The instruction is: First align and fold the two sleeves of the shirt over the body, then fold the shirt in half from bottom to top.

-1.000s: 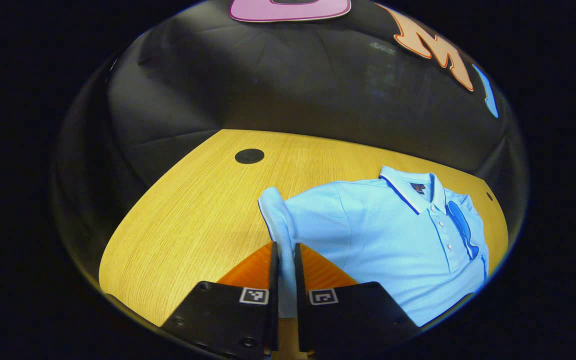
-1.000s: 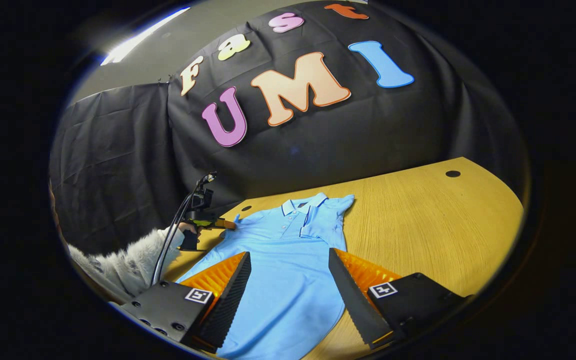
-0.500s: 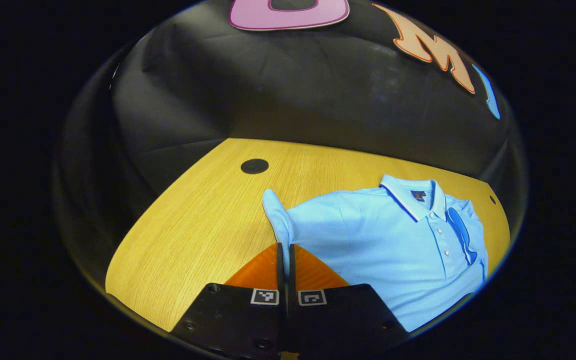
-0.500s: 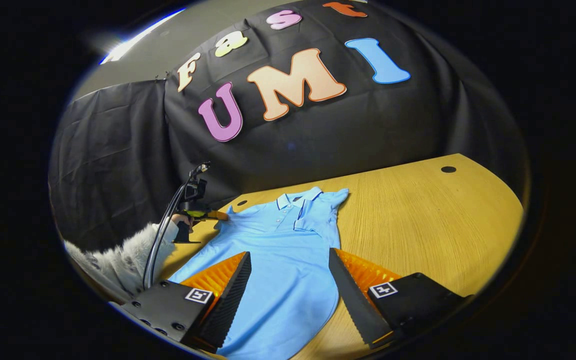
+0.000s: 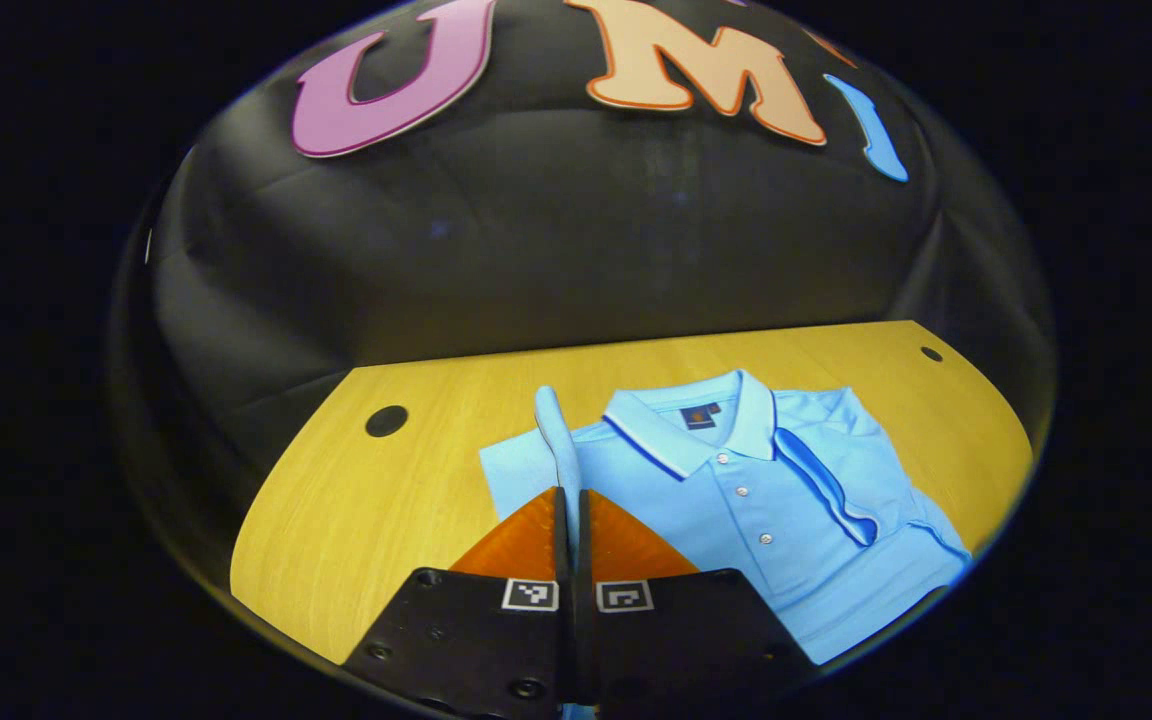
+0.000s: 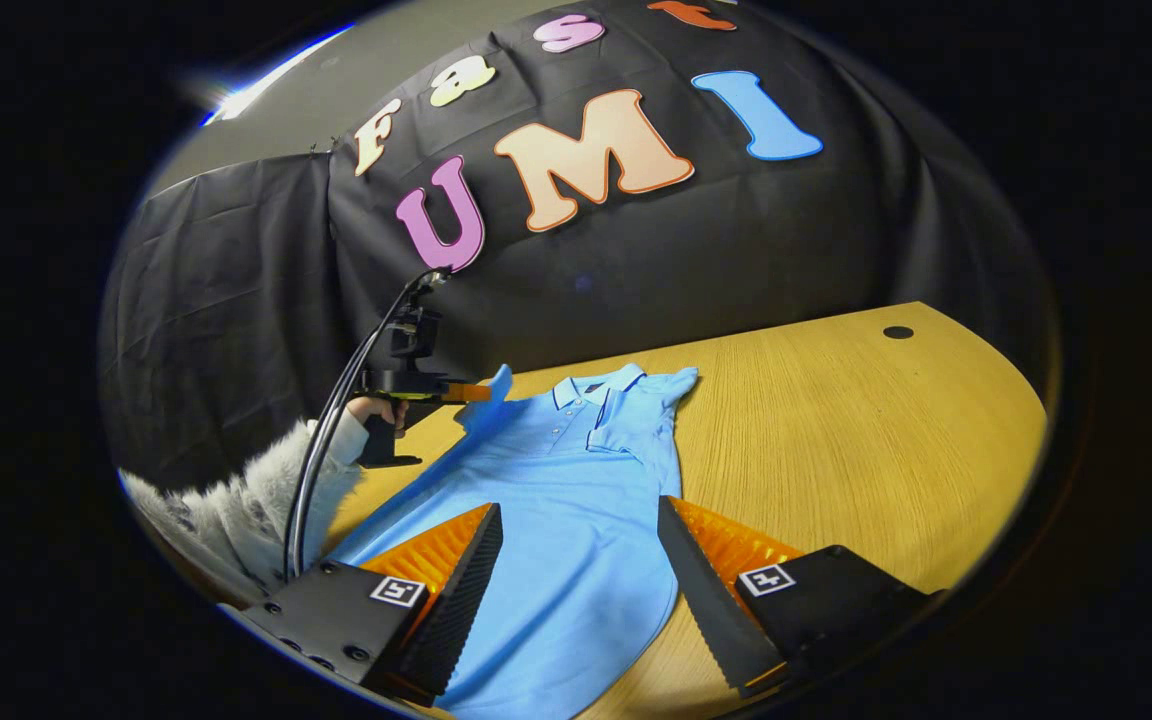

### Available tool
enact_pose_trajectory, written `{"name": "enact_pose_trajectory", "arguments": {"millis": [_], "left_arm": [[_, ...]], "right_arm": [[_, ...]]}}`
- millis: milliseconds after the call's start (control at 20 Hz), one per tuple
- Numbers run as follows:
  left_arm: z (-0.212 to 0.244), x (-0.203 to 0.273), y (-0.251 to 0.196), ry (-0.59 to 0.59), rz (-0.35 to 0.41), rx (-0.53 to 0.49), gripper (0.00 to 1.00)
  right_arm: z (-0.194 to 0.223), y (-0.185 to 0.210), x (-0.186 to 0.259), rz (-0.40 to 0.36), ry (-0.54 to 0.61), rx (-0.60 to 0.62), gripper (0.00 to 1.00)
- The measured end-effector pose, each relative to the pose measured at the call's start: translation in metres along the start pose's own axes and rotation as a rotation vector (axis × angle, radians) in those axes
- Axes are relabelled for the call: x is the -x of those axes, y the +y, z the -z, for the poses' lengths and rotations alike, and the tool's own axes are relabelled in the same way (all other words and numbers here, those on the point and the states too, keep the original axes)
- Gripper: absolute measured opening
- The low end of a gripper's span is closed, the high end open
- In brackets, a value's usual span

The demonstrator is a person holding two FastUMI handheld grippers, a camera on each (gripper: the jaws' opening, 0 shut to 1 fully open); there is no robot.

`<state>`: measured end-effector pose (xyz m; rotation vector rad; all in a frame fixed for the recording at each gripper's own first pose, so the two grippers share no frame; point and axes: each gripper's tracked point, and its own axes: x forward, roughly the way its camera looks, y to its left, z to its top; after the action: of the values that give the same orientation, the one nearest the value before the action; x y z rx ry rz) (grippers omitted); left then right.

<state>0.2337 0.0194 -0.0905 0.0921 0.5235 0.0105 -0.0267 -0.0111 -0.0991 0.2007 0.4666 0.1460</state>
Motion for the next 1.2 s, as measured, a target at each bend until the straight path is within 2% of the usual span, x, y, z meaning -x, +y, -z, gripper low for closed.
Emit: {"name": "enact_pose_trajectory", "arguments": {"millis": [150, 300, 400, 550, 700, 900, 1200], "left_arm": [[0.006, -0.007, -0.016, 0.012, 0.009, -0.042, 0.0], [0.008, -0.01, -0.019, 0.01, -0.003, -0.074, 0.05], [0.009, -0.003, -0.017, 0.016, -0.003, -0.064, 0.28], [0.008, 0.016, -0.003, 0.007, -0.044, -0.04, 1.0], [0.01, 0.049, 0.004, -0.021, -0.032, -0.006, 0.96], [0.026, 0.11, 0.012, -0.048, -0.003, 0.019, 0.96], [0.076, 0.213, 0.01, -0.081, 0.028, 0.04, 0.96]], "right_arm": [[-0.001, 0.001, -0.001, -0.004, -0.004, 0.0, 0.98], [0.001, 0.001, -0.001, -0.002, 0.0, 0.003, 0.98], [0.002, 0.001, -0.001, -0.002, 0.001, 0.006, 0.98], [0.009, 0.004, -0.003, -0.003, 0.016, 0.021, 0.98], [0.019, 0.007, -0.001, 0.002, 0.035, 0.052, 0.98], [0.031, 0.021, 0.008, -0.016, 0.05, 0.06, 0.98], [0.06, 0.042, 0.041, -0.025, 0.072, 0.096, 0.98]]}}
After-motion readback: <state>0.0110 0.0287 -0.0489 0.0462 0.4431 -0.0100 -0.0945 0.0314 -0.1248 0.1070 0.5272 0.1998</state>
